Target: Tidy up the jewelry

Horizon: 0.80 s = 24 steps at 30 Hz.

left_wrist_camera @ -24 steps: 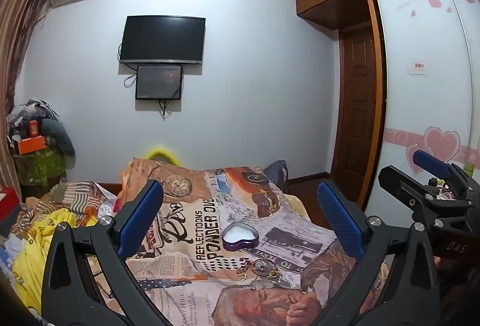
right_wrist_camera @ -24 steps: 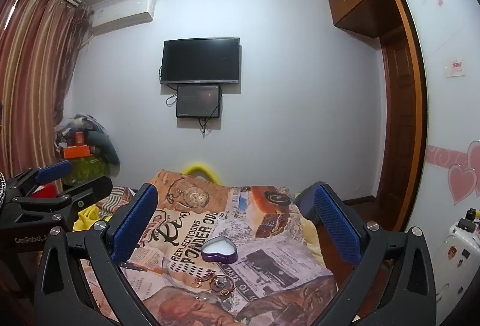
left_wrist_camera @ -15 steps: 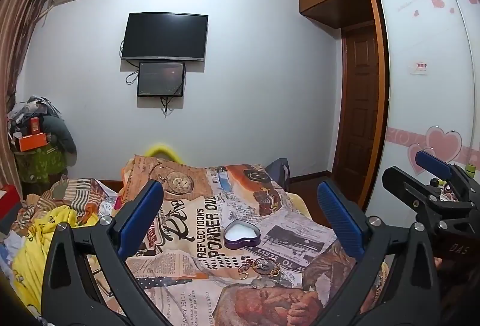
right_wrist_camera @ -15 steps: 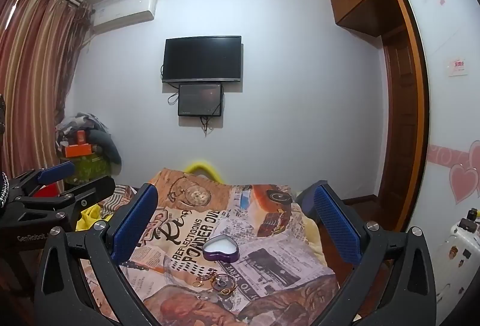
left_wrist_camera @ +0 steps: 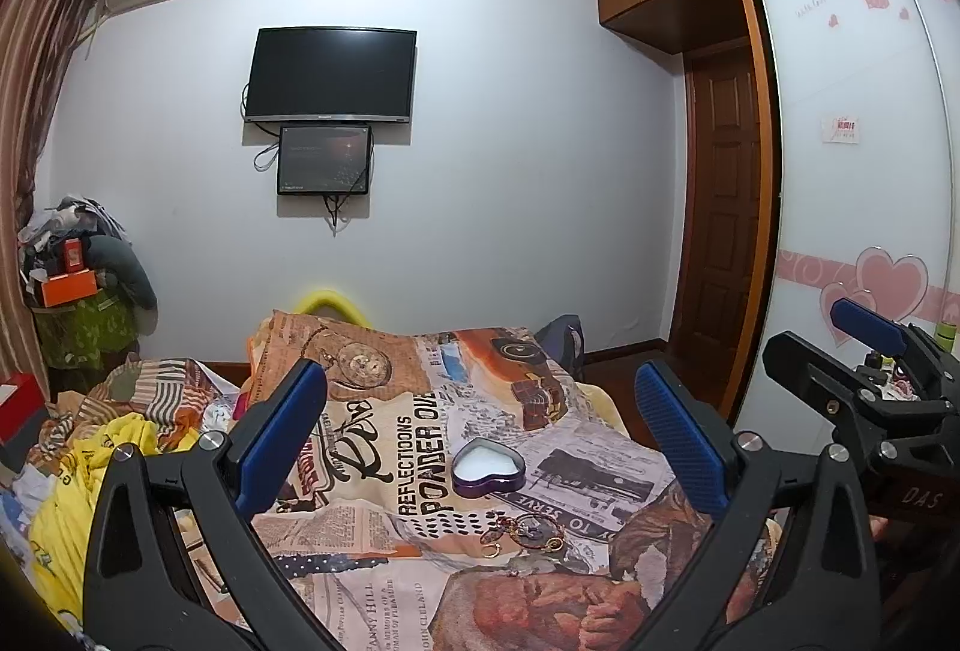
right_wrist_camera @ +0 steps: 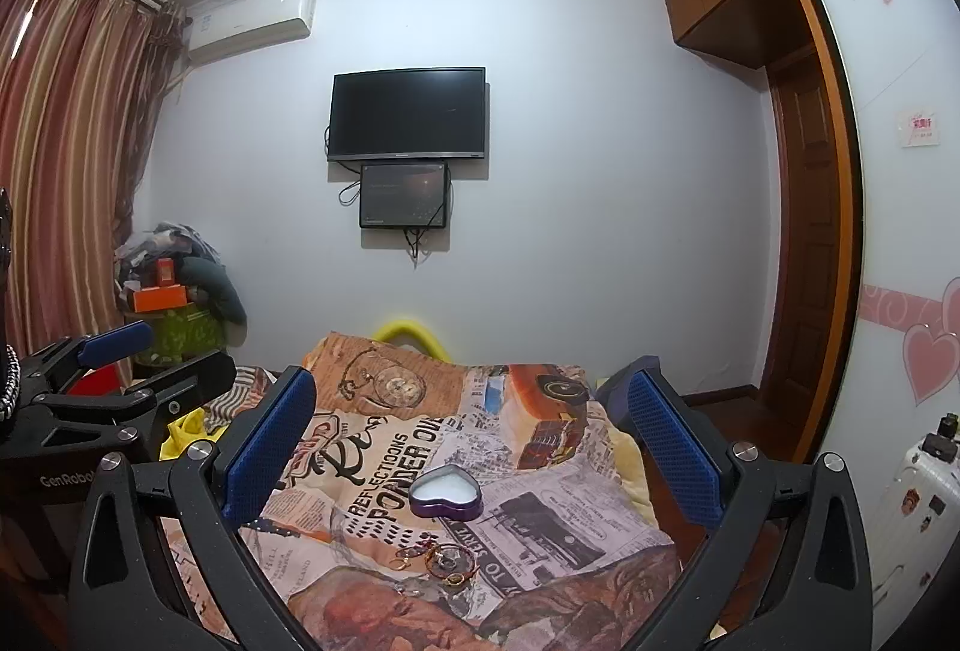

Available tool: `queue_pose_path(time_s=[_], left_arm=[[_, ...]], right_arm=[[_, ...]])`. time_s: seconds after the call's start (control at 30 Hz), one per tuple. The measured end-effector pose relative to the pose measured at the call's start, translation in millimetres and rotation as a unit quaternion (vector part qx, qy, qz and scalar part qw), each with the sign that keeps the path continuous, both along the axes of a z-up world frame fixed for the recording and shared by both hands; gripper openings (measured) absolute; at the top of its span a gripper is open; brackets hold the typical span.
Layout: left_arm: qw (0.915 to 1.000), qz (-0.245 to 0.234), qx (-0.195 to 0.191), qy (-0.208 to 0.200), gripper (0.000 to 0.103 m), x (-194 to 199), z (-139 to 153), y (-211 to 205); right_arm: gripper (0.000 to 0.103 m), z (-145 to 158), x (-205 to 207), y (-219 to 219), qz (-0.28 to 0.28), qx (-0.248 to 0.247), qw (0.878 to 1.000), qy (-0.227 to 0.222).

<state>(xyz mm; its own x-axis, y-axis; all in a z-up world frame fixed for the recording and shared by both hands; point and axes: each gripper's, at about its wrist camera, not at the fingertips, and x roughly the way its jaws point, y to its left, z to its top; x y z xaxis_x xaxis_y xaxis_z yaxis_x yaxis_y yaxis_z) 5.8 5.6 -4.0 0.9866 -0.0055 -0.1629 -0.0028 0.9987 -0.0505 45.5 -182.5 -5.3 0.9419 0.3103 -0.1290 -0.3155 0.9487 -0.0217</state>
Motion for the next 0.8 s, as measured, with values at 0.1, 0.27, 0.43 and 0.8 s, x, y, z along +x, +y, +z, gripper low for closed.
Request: queue_pose_path(time_s=[0.1,0.27,0.43,0.8], left_arm=[[1.0,0.002,0.004,-0.002,0.103,-0.2,0.2,-0.2],[1.0,0.0,0.007,-0.001,0.103,0.7,-2.0,-2.7],[1.0,0.001,0.007,-0.001,0.103,0.9,-1.9,-3.5],[1.0,0.002,0.008,-0.001,0.103,1.0,-2.8,-3.7]], right_arm=[[0.103,0.0,0.2,0.0,0.0,0.0,1.0,0.001],[0.103,-1.7,-1.4,1.6,0.0,0.0,1.0,0.002],[0.103,-0.9,-3.4,2.8,0.0,0.0,1.0,0.002],[0.103,-0.9,-1.7,1.4,0.0,0.001,1.0,0.004]])
